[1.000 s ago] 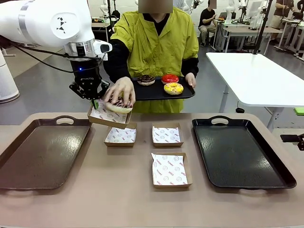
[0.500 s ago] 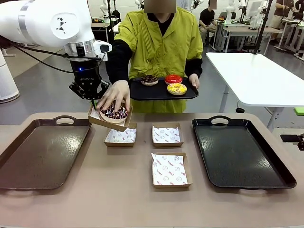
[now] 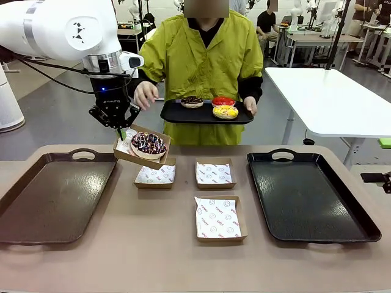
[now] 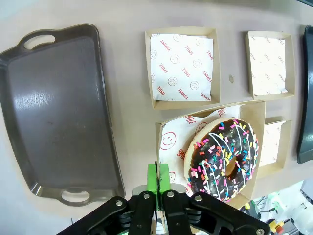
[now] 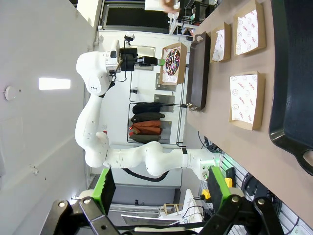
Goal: Individually package the donuts and arrange them on the tray.
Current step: Place the picked Paper togo box on the Handle tray while simultaneously picking up another Paper togo box from the table with the other hand.
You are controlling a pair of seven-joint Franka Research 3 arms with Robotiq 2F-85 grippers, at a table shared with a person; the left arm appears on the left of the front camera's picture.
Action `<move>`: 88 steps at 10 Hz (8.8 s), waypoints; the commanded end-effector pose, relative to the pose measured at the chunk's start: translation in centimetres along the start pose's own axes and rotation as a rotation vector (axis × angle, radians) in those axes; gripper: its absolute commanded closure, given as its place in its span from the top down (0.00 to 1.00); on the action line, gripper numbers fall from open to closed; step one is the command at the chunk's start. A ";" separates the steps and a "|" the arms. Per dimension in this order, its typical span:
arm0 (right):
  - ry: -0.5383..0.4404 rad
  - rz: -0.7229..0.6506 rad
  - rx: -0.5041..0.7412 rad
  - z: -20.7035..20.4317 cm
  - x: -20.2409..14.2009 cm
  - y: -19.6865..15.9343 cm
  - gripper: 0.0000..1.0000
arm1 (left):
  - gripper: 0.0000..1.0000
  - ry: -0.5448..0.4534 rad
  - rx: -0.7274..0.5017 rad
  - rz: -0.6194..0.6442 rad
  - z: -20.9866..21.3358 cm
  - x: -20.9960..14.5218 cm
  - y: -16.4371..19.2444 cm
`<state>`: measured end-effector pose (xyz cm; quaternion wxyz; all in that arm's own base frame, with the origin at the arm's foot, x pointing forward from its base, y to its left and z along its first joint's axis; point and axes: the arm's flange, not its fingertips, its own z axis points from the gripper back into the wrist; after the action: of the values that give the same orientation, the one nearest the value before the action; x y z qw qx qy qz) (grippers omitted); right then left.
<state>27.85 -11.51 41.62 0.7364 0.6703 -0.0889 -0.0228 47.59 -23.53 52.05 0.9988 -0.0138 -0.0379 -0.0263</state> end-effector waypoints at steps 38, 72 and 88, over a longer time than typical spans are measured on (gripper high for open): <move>0.304 0.151 -1.416 -37.8 -0.6 -1.5 1.00 | 0.01 0.011 0.089 -0.024 -8.5 -10.9 22.0; 0.188 0.236 -1.414 -36.9 -1.1 4.2 0.00 | 0.98 0.024 -0.445 0.042 -6.8 -11.6 25.2; 0.079 0.123 -1.352 -39.1 16.7 13.1 0.00 | 0.98 -0.129 -1.228 0.406 -5.2 -21.5 49.0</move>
<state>50.34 25.78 51.70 0.9970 0.0536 -0.0562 -0.0063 29.42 26.55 43.49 0.7926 -0.5864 -0.0649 0.1538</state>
